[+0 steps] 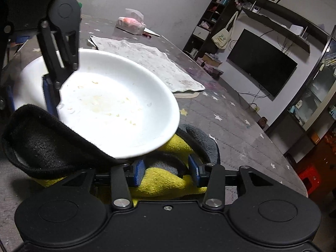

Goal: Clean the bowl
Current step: 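Wipe the bowl again with the cloth in the right tool while the left tool holds the bowl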

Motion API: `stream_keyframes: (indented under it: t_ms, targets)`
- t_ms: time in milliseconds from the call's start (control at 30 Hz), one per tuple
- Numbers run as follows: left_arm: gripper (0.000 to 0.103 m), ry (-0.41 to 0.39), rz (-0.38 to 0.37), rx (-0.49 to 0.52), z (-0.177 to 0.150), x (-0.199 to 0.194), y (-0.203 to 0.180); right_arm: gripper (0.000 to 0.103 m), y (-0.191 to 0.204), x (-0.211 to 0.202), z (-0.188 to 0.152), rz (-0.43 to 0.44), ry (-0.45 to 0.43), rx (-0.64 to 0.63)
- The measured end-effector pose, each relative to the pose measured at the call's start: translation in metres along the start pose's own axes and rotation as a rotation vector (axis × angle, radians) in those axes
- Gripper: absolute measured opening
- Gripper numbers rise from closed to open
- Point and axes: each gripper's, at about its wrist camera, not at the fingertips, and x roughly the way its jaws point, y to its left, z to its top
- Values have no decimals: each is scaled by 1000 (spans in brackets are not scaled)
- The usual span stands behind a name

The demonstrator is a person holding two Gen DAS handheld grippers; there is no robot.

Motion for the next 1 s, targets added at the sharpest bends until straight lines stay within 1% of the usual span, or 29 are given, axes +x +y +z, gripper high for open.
stream_keyframes:
  t_ms: [100,167,267,367,433,533,733,1000]
  targets:
    - [38,-5,6,6,4,3,0,37,3,0,1,17,11,0]
    - [38,-8,13,31,4,3,-2,35,3,-3,1,26,18,7]
    - [37,-10,0,63,0,-3,-2,34,5,-9,-1,47,26,28]
    - [36,-11,-32,108,-7,-8,-7,34,9,-19,-5,64,32,41]
    - [35,-10,-63,165,-14,-11,-13,34,12,-29,-8,83,41,53]
    - [34,-5,-86,202,-20,-15,-15,34,18,-44,-12,105,55,55]
    - [35,4,-116,207,-25,-15,-12,34,29,-63,-16,128,59,22]
    - [35,9,-112,179,-27,-17,-11,35,24,-44,-13,95,2,28]
